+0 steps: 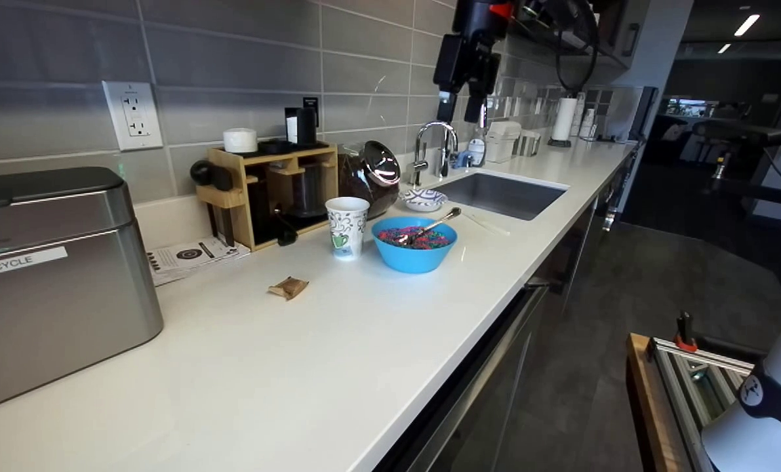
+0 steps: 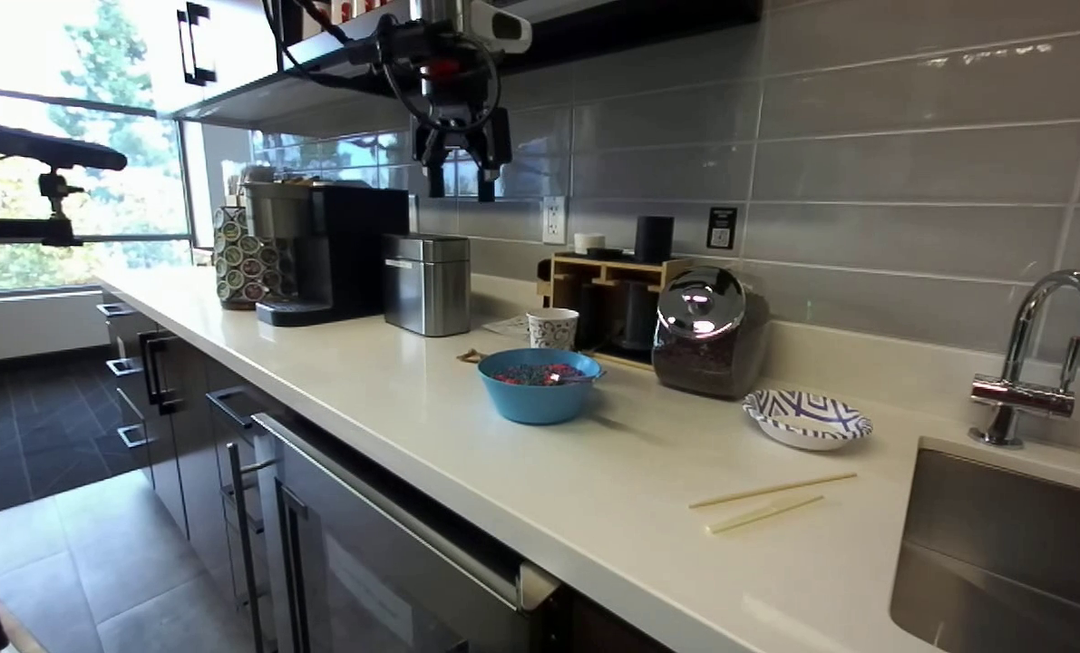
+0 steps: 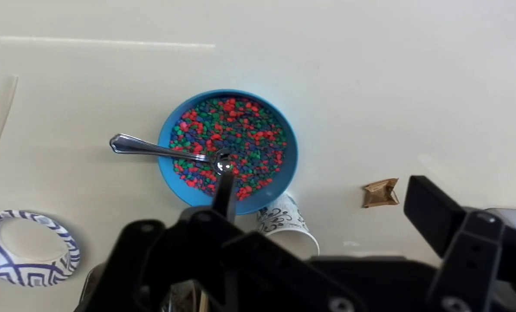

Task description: Move the brown sachet to the left

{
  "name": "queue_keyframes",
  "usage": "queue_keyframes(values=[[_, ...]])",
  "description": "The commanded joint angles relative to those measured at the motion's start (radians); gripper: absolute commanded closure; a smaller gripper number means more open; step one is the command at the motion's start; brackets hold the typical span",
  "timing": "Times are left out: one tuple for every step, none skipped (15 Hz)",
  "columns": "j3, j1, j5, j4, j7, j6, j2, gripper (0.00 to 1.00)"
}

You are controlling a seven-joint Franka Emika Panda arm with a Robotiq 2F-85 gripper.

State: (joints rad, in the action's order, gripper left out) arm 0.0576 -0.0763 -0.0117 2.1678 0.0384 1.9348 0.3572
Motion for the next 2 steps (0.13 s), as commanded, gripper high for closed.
queue_keyframes(values=[[0.003,-0.001,0.002,0.011,0.001,-0.002,0.016,0.0],[0.002,-0.001,0.002,0.018,0.003,-0.002,0.024,0.0]])
